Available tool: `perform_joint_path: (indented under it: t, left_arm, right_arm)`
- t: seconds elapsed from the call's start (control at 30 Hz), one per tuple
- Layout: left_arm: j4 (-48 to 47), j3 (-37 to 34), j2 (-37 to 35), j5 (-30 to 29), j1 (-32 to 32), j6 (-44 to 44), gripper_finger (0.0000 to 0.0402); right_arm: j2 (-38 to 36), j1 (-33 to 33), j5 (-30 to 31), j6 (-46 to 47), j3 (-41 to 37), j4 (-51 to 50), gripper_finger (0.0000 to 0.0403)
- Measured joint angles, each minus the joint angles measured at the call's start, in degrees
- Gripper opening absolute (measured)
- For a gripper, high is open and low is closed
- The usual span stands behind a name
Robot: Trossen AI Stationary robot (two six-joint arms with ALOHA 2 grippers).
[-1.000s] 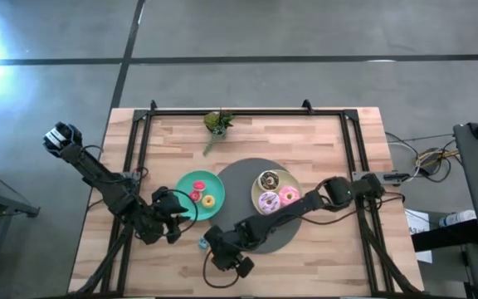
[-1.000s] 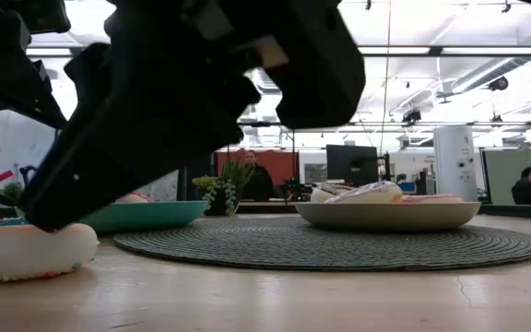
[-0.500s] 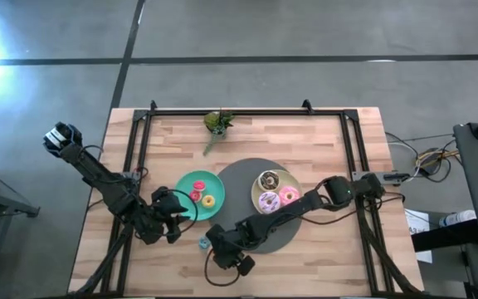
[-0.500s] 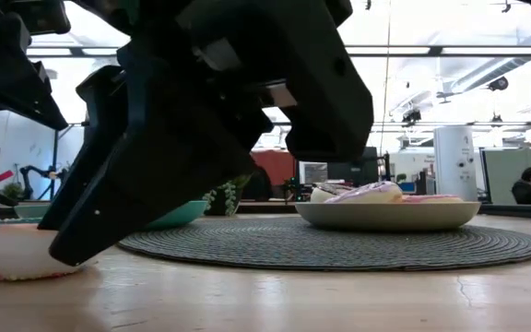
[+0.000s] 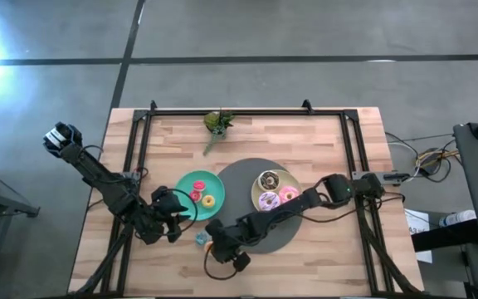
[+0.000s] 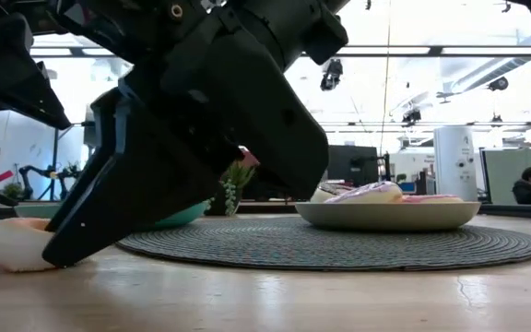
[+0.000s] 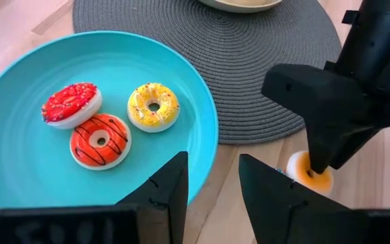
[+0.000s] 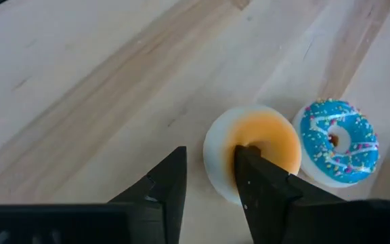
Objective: Pick & Place donuts
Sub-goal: Put the white doughnut on the green plate
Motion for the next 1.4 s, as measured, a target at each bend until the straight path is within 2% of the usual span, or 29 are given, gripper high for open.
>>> perform_joint_path:
  t: [0.13,0.3,0.53,0.6,0.77,0.83,1.03,1.13,1.2,1.4]
  left_arm:
    - [0.0,0.0,0.0,0.0,0.0,-0.1,0.0106]
    - [0.0,0.0,0.0,0.0,0.0,-0.3,0.0106]
    - [0.0,0.0,0.0,0.0,0.0,-0.8,0.0106]
    - [0.0,0.0,0.0,0.0,0.0,-0.9,0.0106]
    - [0.2,0.0,0.0,-2.1,0.0,-1.5,0.0106]
    - [0.6,0.0,0.0,-2.7,0.0,-1.5,0.0106]
    - [2.1,0.1,0.0,-4.4,0.0,-1.4,0.0106]
    - [2.1,2.0,-0.1,-8.9,-0.5,-0.2,0.0106]
    - [2.2,4.3,-0.1,-14.8,-1.3,2.8,0.0106]
    - [2.8,10.9,1.2,-30.8,-2.0,20.3,0.0106]
  right_arm:
    - [-0.1,-0.1,1.2,0.2,-1.3,1.3,0.01]
    - [-0.1,0.0,8.3,1.3,-1.7,2.8,0.0077]
    - [0.0,-0.8,9.1,3.4,-0.8,2.7,0.0035]
    - [-0.6,-1.1,8.4,6.5,-0.4,1.3,0.0022]
    - [-4.5,-3.4,1.8,19.4,-0.6,-3.4,0.001]
    - [-7.0,-4.5,1.2,23.8,-0.9,-6.1,0.001]
    - [-17.4,-8.1,-0.8,37.4,-4.9,-5.3,0.0009]
    - [-22.9,-9.5,3.6,47.6,-10.2,-2.1,0.0009]
    - [-27.0,-10.0,8.9,55.5,-15.1,2.2,0.0009]
    - [-38.6,-10.2,25.8,77.6,-31.2,29.1,0.0009]
